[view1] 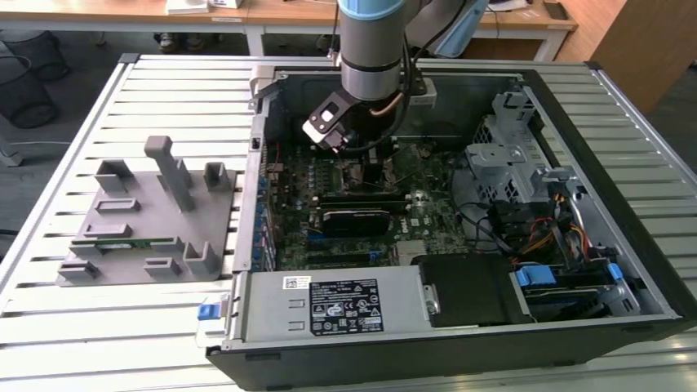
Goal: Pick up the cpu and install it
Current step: 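Place the cpu into insertion slot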
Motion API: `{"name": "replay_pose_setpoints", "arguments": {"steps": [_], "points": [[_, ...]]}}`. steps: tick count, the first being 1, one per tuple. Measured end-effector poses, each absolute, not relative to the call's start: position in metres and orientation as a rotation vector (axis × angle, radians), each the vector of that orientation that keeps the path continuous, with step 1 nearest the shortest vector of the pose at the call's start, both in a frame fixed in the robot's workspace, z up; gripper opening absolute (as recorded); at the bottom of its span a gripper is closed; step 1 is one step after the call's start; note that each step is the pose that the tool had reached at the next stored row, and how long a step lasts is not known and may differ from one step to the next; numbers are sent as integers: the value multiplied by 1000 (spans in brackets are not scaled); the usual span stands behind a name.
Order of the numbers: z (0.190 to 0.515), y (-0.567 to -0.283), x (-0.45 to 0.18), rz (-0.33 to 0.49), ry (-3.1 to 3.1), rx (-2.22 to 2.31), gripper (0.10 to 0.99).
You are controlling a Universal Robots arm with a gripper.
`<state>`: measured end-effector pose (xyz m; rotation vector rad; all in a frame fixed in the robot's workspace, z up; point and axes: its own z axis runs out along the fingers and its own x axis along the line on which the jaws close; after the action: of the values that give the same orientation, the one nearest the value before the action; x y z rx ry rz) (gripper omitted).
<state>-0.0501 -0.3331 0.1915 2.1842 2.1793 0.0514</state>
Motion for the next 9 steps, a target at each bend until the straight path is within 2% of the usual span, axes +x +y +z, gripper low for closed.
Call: {"name": "replay_pose_setpoints", "arguments": {"steps": [2,3,9], "points": [[192,-333,-50,51,2179,2184,549],[192,-333,-50,50,2179,2184,612],[199,-333,-50,50,2179,2184,612]]}}
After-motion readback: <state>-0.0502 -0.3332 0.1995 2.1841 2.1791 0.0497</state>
